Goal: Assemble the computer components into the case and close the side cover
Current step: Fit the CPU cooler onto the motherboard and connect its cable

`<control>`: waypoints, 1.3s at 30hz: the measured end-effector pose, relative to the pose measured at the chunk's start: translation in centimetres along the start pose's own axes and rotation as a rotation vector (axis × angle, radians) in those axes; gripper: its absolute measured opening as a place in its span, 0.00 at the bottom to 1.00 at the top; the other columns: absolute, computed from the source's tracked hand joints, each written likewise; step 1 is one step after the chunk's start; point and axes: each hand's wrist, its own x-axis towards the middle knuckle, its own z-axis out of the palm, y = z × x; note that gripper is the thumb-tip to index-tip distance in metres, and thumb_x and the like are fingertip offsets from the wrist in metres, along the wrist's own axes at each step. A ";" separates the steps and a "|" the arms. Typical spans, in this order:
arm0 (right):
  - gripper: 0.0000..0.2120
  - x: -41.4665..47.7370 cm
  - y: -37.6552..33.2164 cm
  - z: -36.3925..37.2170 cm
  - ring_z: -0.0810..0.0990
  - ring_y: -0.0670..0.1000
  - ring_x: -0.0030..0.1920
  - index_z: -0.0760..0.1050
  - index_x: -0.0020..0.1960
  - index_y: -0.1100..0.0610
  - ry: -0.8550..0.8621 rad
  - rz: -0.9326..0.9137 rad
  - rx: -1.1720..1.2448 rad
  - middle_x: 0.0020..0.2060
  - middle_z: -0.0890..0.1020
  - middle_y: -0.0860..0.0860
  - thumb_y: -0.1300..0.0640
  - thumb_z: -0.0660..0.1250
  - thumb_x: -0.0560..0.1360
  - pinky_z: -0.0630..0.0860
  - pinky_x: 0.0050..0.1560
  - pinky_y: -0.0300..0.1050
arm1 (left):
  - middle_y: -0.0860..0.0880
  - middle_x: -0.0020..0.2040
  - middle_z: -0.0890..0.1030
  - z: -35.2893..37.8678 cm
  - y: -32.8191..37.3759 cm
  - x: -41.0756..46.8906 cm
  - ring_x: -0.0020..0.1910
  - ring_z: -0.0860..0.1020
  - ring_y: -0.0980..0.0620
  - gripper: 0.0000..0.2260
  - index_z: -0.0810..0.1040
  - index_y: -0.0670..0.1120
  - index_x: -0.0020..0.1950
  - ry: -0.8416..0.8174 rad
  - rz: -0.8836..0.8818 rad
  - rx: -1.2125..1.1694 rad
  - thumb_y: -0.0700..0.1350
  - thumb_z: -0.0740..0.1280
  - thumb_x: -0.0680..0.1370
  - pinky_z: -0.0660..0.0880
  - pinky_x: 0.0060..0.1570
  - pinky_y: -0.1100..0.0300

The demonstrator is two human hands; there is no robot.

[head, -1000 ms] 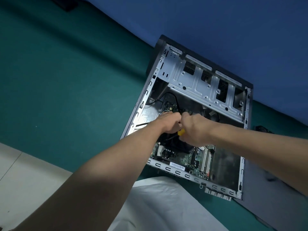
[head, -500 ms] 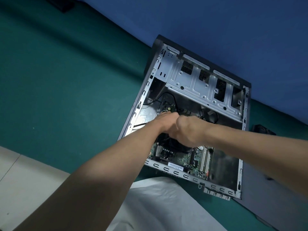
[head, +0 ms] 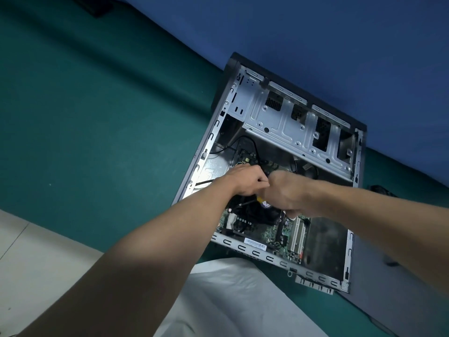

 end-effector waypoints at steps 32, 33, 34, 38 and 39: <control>0.07 -0.6 0.0 1.2 0.73 0.53 0.37 0.71 0.45 0.60 0.149 -0.111 -0.149 0.40 0.77 0.54 0.59 0.58 0.79 0.67 0.28 0.37 | 0.54 0.25 0.70 -0.2 0.2 0.0 0.28 0.67 0.54 0.11 0.70 0.47 0.26 -0.039 -0.036 0.008 0.41 0.61 0.69 0.63 0.29 0.58; 0.07 -1.0 0.3 1.2 0.74 0.54 0.39 0.72 0.50 0.60 0.200 -0.251 -0.426 0.43 0.78 0.55 0.57 0.58 0.80 0.68 0.33 0.41 | 0.51 0.27 0.71 -0.1 0.2 0.0 0.28 0.67 0.54 0.11 0.67 0.47 0.27 -0.037 -0.047 0.022 0.40 0.61 0.70 0.63 0.30 0.58; 0.08 -1.5 0.5 1.3 0.74 0.55 0.37 0.72 0.53 0.60 0.294 -0.401 -0.698 0.44 0.78 0.55 0.57 0.57 0.80 0.68 0.34 0.44 | 0.50 0.28 0.71 -0.1 0.3 0.1 0.28 0.67 0.53 0.12 0.66 0.47 0.28 -0.033 -0.053 0.031 0.39 0.61 0.70 0.63 0.30 0.58; 0.15 -2.1 0.9 1.6 0.67 0.50 0.27 0.76 0.47 0.58 0.303 -0.766 -1.219 0.37 0.75 0.52 0.59 0.51 0.79 0.61 0.29 0.45 | 0.52 0.25 0.68 -0.1 0.2 -0.1 0.26 0.66 0.54 0.13 0.64 0.46 0.27 -0.008 -0.031 0.045 0.36 0.59 0.70 0.60 0.28 0.59; 0.14 -2.1 0.8 1.7 0.68 0.51 0.28 0.76 0.47 0.58 0.278 -0.743 -1.203 0.36 0.74 0.51 0.59 0.51 0.79 0.63 0.31 0.45 | 0.52 0.25 0.67 0.0 0.2 -0.2 0.26 0.65 0.54 0.13 0.64 0.46 0.27 -0.007 -0.028 0.038 0.36 0.59 0.70 0.61 0.29 0.59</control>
